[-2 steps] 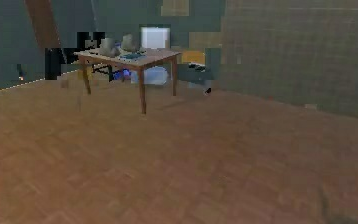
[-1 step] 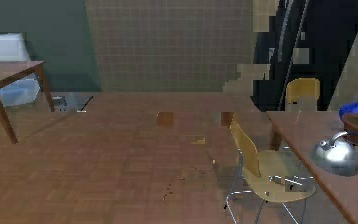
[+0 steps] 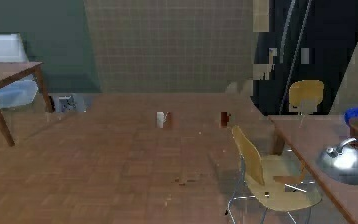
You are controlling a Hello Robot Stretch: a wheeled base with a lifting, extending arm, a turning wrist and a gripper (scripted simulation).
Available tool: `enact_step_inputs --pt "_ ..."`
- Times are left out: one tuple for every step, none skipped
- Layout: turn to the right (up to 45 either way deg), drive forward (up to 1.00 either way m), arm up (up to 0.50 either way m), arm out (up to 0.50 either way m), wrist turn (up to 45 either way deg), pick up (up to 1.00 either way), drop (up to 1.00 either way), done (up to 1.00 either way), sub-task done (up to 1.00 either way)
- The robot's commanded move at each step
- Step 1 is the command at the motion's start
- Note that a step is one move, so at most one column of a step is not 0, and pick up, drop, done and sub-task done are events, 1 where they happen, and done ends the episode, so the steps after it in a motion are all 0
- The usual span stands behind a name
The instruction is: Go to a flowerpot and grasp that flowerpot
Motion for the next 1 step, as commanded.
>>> enact_step_inputs --pt "-39.0 0.0 0.0 0.0 0.0 0.0 0.0 0.0 0.0"
